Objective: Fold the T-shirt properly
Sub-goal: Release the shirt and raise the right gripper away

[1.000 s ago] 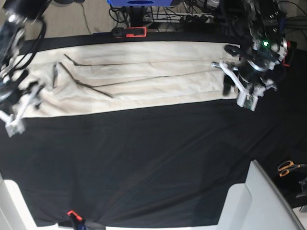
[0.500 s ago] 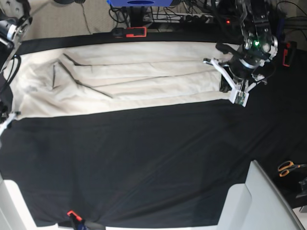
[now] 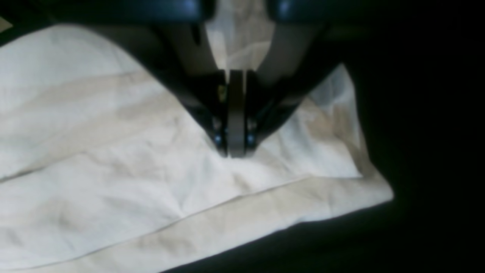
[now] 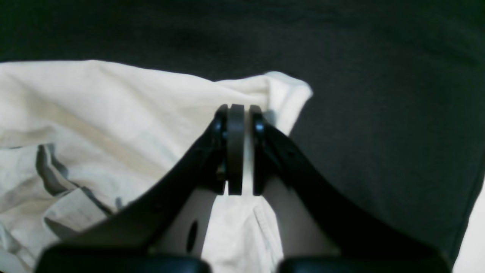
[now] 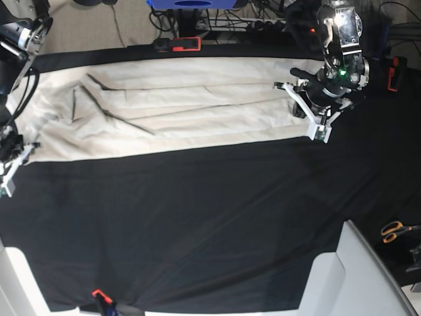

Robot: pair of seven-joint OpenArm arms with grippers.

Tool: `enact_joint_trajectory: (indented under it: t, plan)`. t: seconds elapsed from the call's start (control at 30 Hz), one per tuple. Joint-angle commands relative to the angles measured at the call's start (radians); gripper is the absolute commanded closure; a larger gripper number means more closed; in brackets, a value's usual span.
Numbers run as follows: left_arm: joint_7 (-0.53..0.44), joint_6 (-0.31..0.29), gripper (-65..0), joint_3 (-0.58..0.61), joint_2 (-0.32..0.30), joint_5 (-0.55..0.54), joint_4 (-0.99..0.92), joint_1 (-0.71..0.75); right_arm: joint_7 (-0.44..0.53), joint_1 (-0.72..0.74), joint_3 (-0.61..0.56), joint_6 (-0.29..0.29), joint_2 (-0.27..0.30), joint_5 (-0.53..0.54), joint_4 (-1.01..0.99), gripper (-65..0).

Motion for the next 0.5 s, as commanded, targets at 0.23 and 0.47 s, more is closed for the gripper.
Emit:
enact_joint_trajectory:
  t: [0.23, 0.47]
  plan:
    - [-0.076, 0.004, 0.0, -0.002, -0.012, -0.009, -0.073, -0.001, 0.135, 0.063, 0.001, 0.000, 0.053, 0.003, -0.171, -3.3]
    - [-0.076, 0.004, 0.0, -0.003, -0.015, 0.009, -0.110, -0.001, 0.239, 0.088, 0.000, 0.000, 0.111, 0.003, -0.283, -3.3]
